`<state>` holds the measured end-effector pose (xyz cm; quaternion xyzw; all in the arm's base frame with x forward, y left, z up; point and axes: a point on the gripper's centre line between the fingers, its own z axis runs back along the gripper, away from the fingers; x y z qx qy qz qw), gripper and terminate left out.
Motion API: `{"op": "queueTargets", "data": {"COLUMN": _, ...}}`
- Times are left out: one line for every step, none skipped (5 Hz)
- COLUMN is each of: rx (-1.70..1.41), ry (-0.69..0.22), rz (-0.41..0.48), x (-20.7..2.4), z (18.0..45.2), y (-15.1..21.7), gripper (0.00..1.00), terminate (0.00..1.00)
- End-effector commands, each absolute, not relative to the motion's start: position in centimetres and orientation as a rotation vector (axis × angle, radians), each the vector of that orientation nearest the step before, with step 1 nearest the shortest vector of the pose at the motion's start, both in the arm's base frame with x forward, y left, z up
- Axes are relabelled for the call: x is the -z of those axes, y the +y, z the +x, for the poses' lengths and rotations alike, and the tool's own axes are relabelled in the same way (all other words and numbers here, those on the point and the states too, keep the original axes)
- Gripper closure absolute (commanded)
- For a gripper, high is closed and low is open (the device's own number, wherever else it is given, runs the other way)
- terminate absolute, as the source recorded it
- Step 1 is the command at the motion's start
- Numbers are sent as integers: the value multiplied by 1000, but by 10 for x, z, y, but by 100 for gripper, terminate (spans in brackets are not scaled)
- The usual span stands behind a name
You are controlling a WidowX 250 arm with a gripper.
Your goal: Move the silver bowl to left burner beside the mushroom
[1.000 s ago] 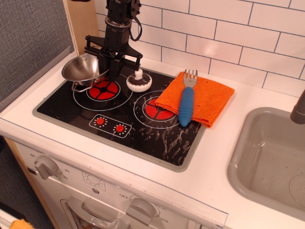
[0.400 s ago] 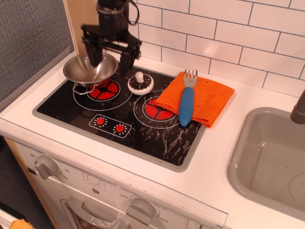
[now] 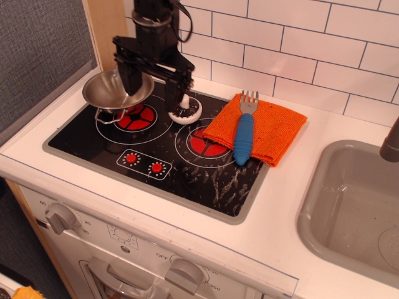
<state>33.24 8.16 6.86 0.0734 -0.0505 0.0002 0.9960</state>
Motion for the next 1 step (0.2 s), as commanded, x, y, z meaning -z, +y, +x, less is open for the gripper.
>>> {"op": "queueTargets", "data": {"rx": -1, "ry": -163, "rz": 162, "x": -90, "z": 324, "y": 89, "gripper": 0, "terminate": 100}}
